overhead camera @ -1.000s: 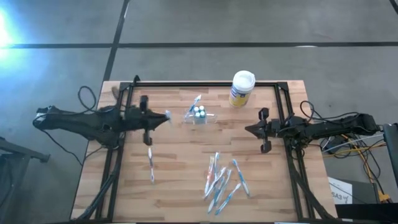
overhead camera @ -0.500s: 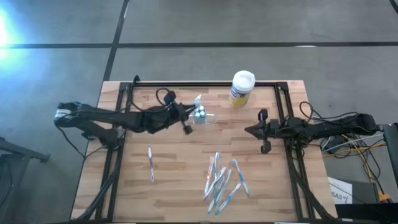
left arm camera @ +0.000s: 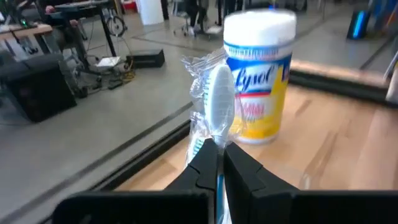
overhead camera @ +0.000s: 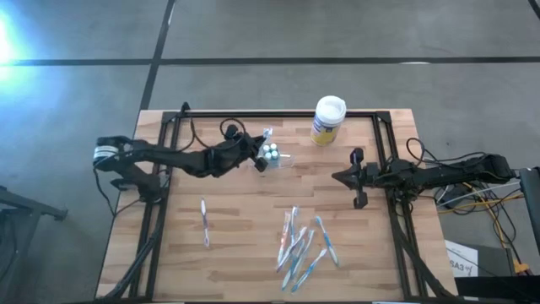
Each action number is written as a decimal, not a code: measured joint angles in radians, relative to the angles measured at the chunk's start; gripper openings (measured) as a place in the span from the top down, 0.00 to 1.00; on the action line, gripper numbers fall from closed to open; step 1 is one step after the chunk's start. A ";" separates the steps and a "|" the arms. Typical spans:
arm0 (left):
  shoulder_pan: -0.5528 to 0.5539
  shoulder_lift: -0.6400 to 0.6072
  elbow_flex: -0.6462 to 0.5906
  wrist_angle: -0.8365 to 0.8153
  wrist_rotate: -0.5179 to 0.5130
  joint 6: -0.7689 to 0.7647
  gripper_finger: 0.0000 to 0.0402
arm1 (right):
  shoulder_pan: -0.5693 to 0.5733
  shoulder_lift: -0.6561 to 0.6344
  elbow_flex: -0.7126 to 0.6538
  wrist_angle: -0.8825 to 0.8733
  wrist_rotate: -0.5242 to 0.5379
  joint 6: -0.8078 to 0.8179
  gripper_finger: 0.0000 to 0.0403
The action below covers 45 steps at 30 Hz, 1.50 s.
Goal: Pick & Place toothbrushing station
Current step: Put the blue toothbrush into the transparent organizer
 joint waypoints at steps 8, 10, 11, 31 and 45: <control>0.002 0.019 -0.080 0.065 -0.028 -0.099 0.98 | 0.000 0.000 0.000 0.004 0.000 -0.001 0.98; 0.003 0.023 -0.093 0.064 -0.030 -0.092 0.98 | 0.000 0.000 0.000 0.011 0.000 -0.001 0.98; 0.003 0.027 -0.101 0.061 -0.030 -0.085 0.98 | 0.000 0.000 0.000 0.015 0.000 -0.001 0.98; 0.018 0.086 -0.110 0.084 0.023 -0.071 0.98 | 0.000 0.004 0.000 0.024 0.000 -0.020 0.98; 0.024 0.086 -0.115 0.059 0.032 -0.043 0.91 | 0.000 0.004 0.000 0.025 0.000 -0.019 0.98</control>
